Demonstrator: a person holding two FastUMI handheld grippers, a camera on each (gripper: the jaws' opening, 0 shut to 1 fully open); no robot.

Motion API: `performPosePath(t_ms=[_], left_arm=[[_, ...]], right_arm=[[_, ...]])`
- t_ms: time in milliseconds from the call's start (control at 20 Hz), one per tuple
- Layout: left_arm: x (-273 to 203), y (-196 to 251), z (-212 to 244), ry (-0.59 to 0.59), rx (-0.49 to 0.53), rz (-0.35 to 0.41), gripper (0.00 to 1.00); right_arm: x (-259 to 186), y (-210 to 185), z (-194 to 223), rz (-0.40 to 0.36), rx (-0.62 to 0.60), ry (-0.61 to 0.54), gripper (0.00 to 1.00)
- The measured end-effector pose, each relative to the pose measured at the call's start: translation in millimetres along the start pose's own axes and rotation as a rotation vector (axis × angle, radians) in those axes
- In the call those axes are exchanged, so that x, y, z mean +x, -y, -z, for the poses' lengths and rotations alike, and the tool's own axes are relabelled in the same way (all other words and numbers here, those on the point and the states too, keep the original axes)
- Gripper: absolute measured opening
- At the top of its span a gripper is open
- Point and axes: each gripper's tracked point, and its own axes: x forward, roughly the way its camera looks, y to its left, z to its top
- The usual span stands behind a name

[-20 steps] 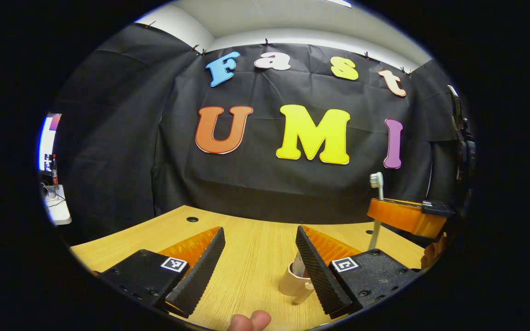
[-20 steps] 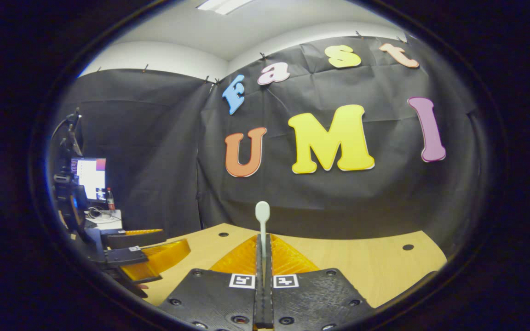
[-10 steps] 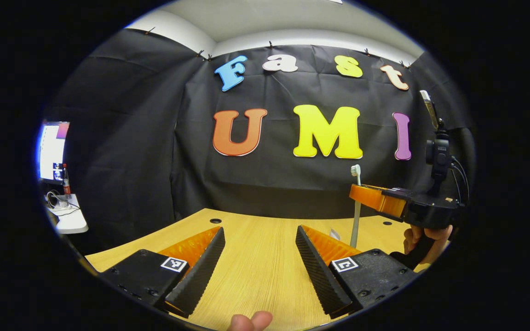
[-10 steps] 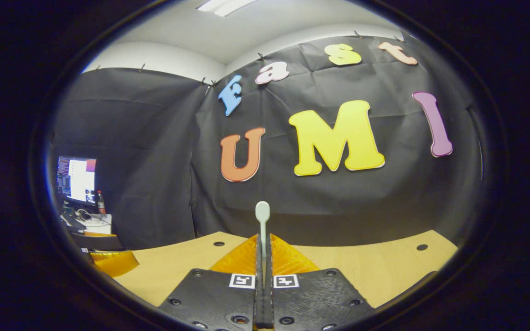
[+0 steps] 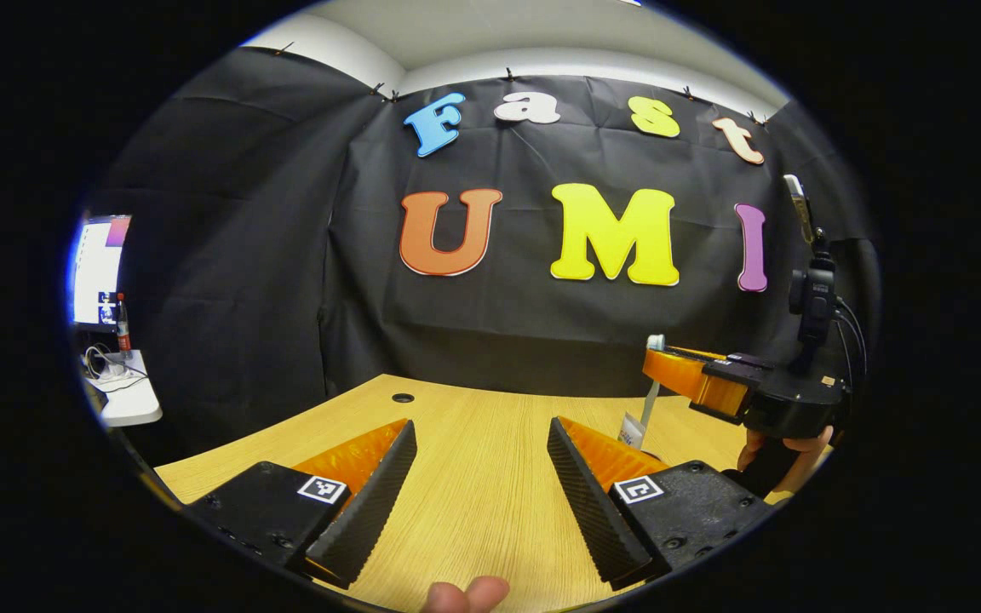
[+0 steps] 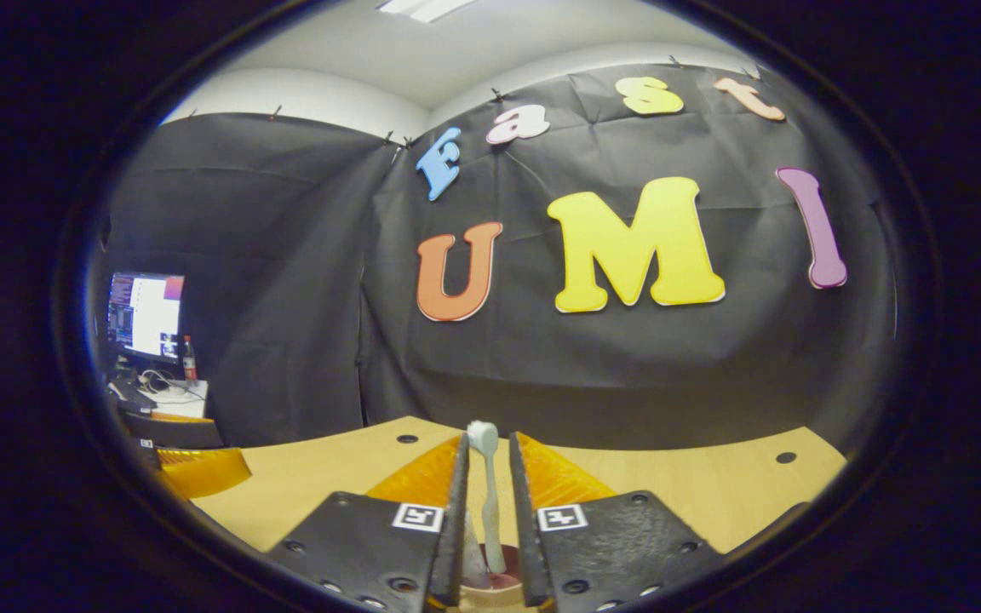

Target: Put the toothbrush and toothpaste on the desktop into the cup, then pick up the cup and place it on the coaster on the desktop.

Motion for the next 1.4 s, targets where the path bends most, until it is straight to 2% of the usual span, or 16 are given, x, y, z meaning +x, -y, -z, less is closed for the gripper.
performPosePath(t_ms=[100,150,200,300,500,750,1050,1200,1350,1400], left_arm=[[0,3,0,0.000,-0.002,0.003,0.98],[0,5,0,-0.002,-0.002,0.005,0.98],[-1,8,-1,-0.003,-0.003,0.009,0.98],[-5,17,0,-0.015,-0.024,0.036,0.98],[-11,22,-1,-0.026,-0.021,0.038,0.98],[-14,27,-18,-0.012,0.017,0.039,0.98],[12,51,-102,-0.006,0.052,0.100,0.97],[35,84,-127,-0.095,0.152,0.151,0.97],[57,123,-103,-0.319,0.170,0.234,0.98],[64,129,-87,-0.413,0.197,0.234,0.98]], right_arm=[[-6,-2,-4,-0.009,-0.001,0.012,0.47],[-8,-2,-7,-0.011,-0.003,0.018,0.53],[-11,0,-9,-0.004,-0.009,0.023,0.67],[-17,2,-14,0.001,-0.016,0.035,0.86],[-33,10,-25,0.018,-0.027,0.060,0.93],[-71,28,-32,0.055,-0.026,0.091,0.93],[-163,61,14,0.074,-0.028,0.007,0.94],[-218,87,46,0.101,0.000,-0.076,0.94],[-266,117,50,0.177,0.000,-0.071,0.94],[-279,123,53,0.194,0.009,-0.071,0.94]])
